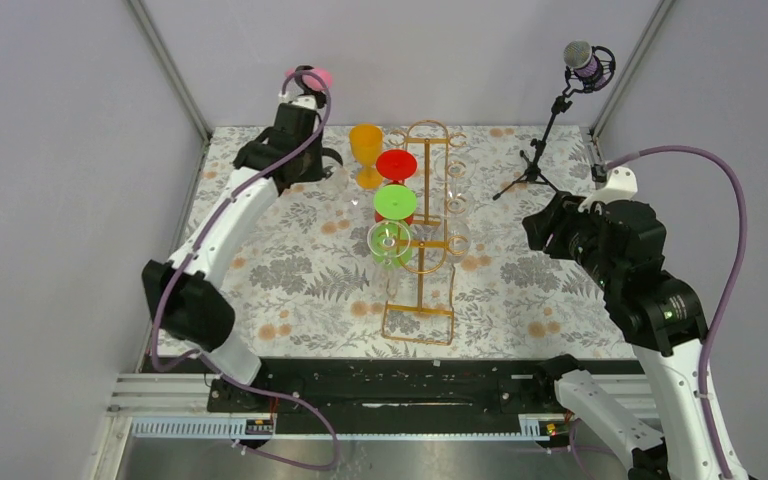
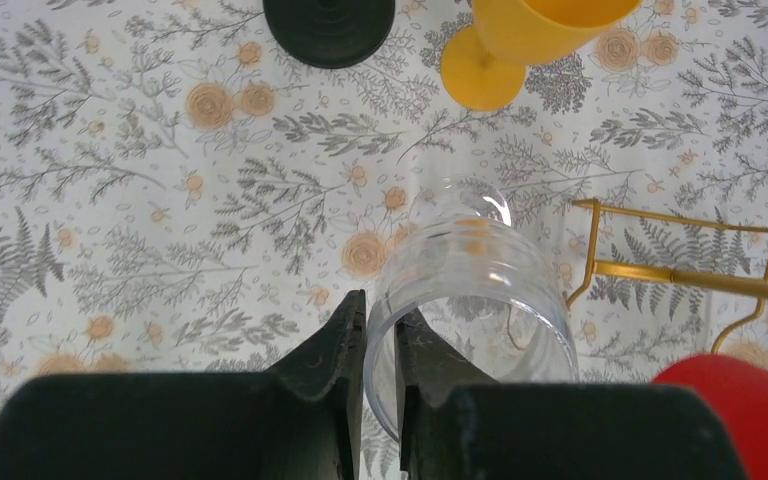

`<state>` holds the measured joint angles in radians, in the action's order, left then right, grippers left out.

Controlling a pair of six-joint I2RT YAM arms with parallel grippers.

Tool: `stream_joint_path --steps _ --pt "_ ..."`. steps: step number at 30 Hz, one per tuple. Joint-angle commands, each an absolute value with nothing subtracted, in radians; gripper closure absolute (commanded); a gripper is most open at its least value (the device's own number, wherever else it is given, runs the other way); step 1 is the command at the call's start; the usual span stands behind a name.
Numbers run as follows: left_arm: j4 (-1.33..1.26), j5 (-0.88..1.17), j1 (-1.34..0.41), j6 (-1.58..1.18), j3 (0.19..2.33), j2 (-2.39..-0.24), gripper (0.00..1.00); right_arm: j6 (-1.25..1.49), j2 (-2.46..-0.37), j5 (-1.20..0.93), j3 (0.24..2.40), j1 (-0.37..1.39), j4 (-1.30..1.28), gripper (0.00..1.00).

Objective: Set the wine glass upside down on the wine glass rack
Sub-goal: Pick up the wine glass at the center of the board, then turn the wine glass upside down at the wine rack.

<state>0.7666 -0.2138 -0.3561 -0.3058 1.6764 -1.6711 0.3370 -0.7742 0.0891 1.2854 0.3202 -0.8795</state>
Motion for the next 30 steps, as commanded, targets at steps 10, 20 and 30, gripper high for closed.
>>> stream_joint_path --steps 10,20,30 --pt "0.655 -0.274 -0.349 -0.306 1.465 -1.0 1.0 0.287 -0.742 -0.108 1.392 0.316 -0.688 0.43" --pt "0.434 -0.096 -0.35 -0.341 1.429 -0.715 1.0 0.627 -0.815 -0.306 1.434 0.316 -0.443 0.44" --pt "0.216 0.19 -0.351 -0.458 1.343 -0.677 1.0 0.693 -0.953 -0.195 1.576 0.52 -0.436 0.49"
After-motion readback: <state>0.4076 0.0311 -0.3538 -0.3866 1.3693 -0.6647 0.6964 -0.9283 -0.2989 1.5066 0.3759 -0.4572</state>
